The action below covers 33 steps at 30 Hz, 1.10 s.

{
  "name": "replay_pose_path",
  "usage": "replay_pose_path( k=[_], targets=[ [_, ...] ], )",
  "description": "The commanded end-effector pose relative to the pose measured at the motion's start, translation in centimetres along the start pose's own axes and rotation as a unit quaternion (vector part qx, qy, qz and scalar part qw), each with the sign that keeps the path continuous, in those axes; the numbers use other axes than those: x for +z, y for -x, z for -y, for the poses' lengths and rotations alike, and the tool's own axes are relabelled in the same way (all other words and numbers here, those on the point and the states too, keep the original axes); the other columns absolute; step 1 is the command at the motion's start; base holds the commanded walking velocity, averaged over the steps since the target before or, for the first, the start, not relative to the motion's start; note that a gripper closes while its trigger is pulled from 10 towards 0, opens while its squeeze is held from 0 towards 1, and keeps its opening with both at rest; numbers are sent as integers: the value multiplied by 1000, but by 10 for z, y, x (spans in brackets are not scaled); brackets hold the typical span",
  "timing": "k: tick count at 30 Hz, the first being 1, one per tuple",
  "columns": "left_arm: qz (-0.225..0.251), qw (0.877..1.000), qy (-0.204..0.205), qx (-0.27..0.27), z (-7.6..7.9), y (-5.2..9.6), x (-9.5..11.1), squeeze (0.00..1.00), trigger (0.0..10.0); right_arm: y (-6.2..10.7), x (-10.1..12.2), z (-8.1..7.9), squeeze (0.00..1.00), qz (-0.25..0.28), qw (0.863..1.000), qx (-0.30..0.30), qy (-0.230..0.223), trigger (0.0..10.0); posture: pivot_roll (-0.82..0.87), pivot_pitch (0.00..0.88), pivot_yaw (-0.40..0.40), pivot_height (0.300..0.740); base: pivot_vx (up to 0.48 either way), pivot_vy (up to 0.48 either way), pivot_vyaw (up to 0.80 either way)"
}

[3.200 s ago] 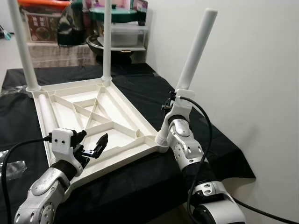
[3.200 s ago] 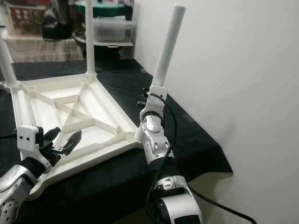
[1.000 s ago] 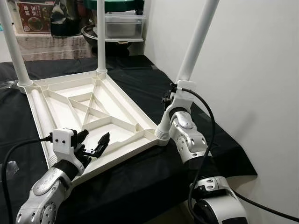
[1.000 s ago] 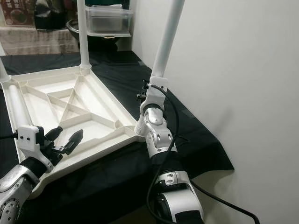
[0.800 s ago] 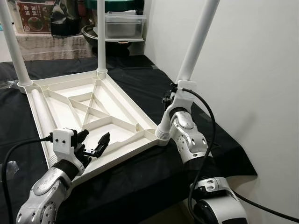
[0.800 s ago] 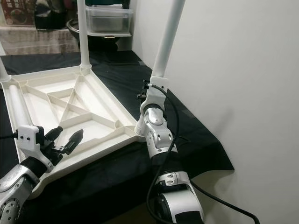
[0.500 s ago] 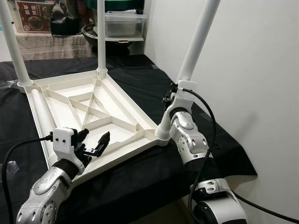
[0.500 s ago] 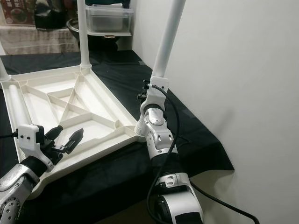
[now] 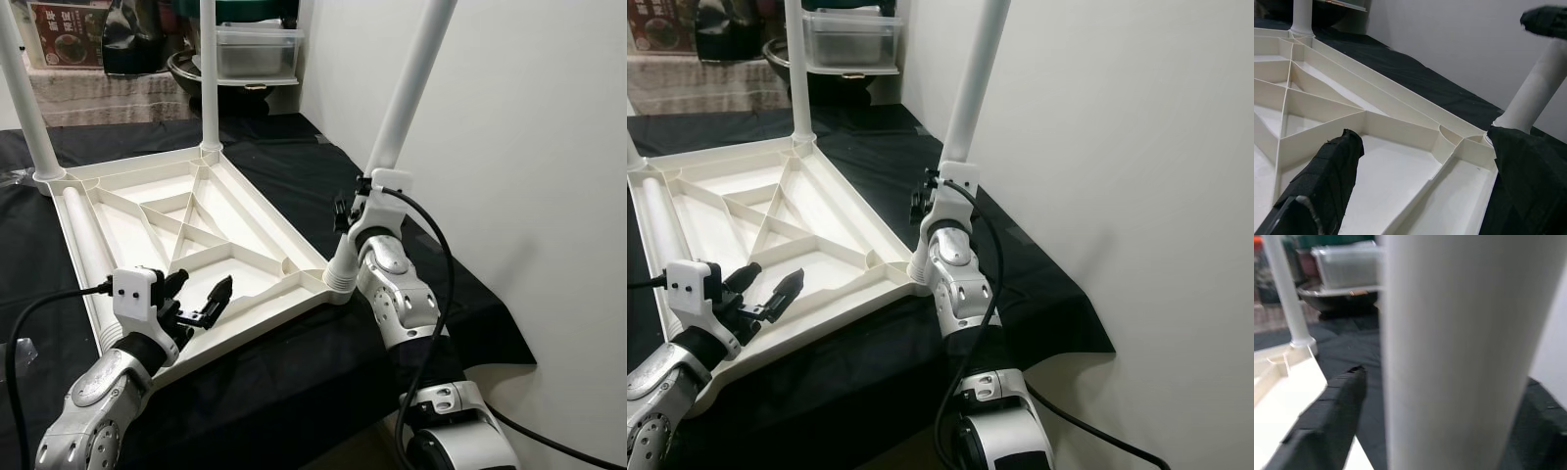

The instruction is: Building children table

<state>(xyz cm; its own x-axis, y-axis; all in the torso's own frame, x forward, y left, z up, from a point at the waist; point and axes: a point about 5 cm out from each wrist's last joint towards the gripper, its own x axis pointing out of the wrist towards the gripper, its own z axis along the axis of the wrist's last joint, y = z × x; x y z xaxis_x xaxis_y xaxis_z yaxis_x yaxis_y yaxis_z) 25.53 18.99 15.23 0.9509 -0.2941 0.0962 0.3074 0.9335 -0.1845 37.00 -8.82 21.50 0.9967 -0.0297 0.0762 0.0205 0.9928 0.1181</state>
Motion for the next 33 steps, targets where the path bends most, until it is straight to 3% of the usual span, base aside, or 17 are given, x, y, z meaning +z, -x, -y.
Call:
replay_pose_path(
  k=[1, 6, 13, 22, 23, 24, 25, 26, 33],
  targets=[
    [-8, 1000, 5, -5, 2, -1, -6, 0, 10000, 2, 2, 3, 1000, 15, 1000, -4, 4, 10000, 37, 0, -134, 740, 0, 0, 0],
    [-9, 1000, 6, -6, 1, 0, -6, 0, 10000, 5, 13, 3, 1000, 56, 998, -4, 12, 10000, 36, 0, -130, 740, 0, 0, 0],
    [-11, 1000, 5, -8, 1, 0, -6, 0, 10000, 4, 16, 5, 1000, 64, 998, 1, 14, 10000, 36, 0, -129, 740, 0, 0, 0],
    [-12, 1000, 6, -10, 1, 0, -6, 0, 10000, -7, 19, 21, 1000, 54, 998, 25, 25, 10000, 34, 0, -128, 740, 0, 0, 0],
    [-12, 1000, 6, -10, 2, 0, -6, 0, 10000, -10, 21, 26, 957, 49, 998, 39, 25, 10000, 33, 0, -128, 740, 0, 0, 0],
    [-12, 1000, 6, -10, 1, 0, -6, 0, 10000, -13, 22, 30, 110, 43, 997, 52, 29, 10000, 32, 0, -129, 740, 0, 0, 0],
    [-12, 1000, 6, -10, 1, 0, -6, 0, 10000, -13, 22, 30, 110, 43, 997, 52, 29, 10000, 32, 0, -129, 740, 0, 0, 0],
    [-12, 1000, 6, -10, 1, 0, -6, 0, 10000, -15, 22, 35, 0, 36, 997, 61, 31, 10000, 30, 0, -128, 740, 0, 0, 0],
    [-13, 1000, 7, -14, 2, 0, -7, 0, 10000, -21, 23, 42, 0, 10, 993, 116, 9, 10000, 29, 0, -124, 740, 0, 0, 0]
  ],
)
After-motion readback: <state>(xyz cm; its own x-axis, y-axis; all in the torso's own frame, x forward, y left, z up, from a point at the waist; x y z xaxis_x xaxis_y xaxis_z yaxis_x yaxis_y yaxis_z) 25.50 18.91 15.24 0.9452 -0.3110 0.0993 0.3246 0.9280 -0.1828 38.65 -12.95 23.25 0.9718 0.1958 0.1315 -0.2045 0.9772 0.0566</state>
